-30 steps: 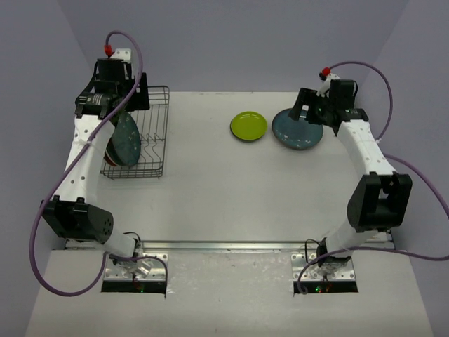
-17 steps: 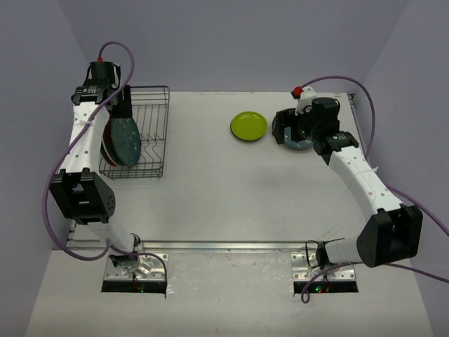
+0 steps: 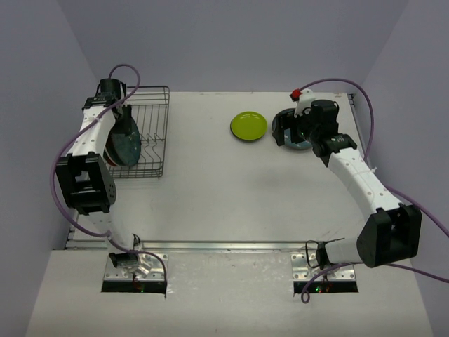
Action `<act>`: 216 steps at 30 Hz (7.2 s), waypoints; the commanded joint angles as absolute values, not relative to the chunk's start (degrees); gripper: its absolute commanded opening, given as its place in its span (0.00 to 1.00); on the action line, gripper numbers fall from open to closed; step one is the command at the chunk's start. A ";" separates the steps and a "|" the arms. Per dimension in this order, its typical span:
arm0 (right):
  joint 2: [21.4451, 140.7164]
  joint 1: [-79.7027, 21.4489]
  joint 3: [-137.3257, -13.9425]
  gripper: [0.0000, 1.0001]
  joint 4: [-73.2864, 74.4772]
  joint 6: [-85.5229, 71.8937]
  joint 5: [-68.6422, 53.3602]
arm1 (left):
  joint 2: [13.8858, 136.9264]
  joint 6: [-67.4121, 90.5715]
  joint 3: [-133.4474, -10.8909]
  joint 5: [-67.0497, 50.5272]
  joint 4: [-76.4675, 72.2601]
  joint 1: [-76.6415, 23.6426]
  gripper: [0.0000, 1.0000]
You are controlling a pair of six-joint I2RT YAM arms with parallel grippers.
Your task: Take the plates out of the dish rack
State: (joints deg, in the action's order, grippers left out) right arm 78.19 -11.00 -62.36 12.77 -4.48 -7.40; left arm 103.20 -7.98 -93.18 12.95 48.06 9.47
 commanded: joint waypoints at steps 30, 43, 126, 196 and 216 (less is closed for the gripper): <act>76.08 -11.03 -62.71 0.99 9.56 -10.39 -17.45 | 92.47 -12.71 -119.56 -1.95 53.38 4.44 0.00; 79.95 -12.08 -65.68 0.99 5.61 -25.23 -44.64 | 83.65 -7.86 -100.91 -52.87 49.30 -4.11 0.00; 114.61 16.79 -73.39 0.00 -6.72 -52.42 -43.90 | 83.72 5.76 -89.25 -38.89 35.77 2.68 1.00; 115.80 13.94 -88.85 0.90 33.78 -36.74 -18.78 | 81.41 8.19 -94.22 -11.78 40.77 2.90 1.00; 122.21 10.67 -96.58 0.89 34.52 -35.38 -21.00 | 80.64 6.45 -92.00 -10.64 39.46 2.99 1.00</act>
